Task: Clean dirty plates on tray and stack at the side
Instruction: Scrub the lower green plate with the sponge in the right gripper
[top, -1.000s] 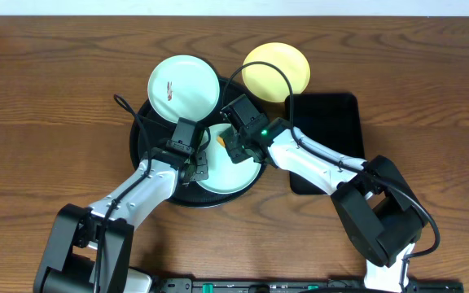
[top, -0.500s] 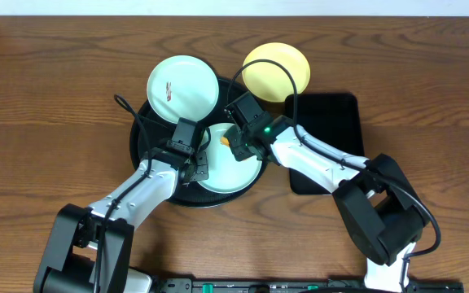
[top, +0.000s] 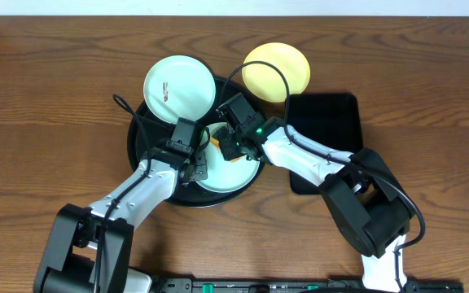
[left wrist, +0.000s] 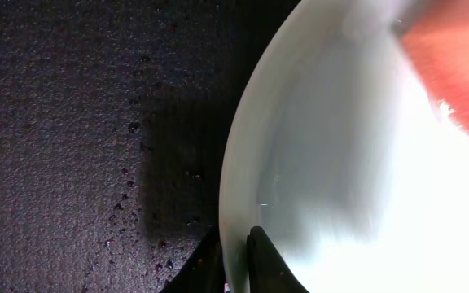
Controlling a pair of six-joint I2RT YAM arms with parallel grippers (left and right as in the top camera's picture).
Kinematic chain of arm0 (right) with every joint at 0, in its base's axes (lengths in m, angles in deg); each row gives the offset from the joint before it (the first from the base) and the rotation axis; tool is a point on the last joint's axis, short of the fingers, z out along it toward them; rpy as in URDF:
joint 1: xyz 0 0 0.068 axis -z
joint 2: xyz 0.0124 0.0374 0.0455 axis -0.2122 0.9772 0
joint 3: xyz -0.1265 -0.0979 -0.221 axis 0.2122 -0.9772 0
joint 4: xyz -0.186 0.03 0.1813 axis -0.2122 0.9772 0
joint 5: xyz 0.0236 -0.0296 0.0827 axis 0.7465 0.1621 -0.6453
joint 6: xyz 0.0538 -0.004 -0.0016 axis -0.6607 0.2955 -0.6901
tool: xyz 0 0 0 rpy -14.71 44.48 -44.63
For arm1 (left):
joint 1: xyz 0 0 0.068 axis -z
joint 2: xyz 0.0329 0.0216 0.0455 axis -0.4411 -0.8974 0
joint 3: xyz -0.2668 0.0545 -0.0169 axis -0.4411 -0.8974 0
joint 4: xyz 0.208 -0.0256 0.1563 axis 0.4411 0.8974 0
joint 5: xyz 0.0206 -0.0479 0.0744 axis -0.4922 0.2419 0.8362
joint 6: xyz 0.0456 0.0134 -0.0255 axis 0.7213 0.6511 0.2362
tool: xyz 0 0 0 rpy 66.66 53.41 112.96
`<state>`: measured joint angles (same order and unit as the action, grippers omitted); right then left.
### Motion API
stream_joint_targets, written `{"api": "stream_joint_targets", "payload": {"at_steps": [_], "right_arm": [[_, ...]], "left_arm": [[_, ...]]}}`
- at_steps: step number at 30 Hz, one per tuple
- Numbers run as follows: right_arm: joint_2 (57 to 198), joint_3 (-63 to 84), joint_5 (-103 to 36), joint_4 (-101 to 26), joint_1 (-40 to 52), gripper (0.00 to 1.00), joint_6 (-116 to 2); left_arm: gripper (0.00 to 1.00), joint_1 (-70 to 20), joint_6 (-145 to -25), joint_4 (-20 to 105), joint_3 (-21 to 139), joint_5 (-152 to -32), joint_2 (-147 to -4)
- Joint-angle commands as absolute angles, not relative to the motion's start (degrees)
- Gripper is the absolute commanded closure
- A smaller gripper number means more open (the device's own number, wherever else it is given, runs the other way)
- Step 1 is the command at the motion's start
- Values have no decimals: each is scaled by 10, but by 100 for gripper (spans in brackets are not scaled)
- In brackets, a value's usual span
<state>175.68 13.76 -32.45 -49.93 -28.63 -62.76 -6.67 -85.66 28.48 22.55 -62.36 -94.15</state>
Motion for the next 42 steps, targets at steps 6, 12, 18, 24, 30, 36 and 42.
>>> {"api": "stream_joint_targets", "payload": {"at_steps": [6,12,18,24,30,36,42], "right_arm": [[1791,126,-477,-498,-287,99,-599],[1732,126,-541,-502,-226,99,-571],[1642,126,-552,-488,-172,99,-540],[1638,126,-509,-466,-167,99,-540],[1690,126,-507,-473,-204,99,-540],[1745,126,-440,-482,-241,99,-542],[1761,126,-491,-494,-265,99,-561]], "left_arm": [[87,-65,-849,286,227,-627,-942],[87,-65,-849,286,227,-627,-942],[87,-65,-849,286,227,-627,-942],[87,-65,-849,286,227,-627,-942],[87,-65,-849,286,227,-627,-942],[87,-65,-849,286,227,-627,-942],[87,-65,-849,286,227,-627,-942]]}}
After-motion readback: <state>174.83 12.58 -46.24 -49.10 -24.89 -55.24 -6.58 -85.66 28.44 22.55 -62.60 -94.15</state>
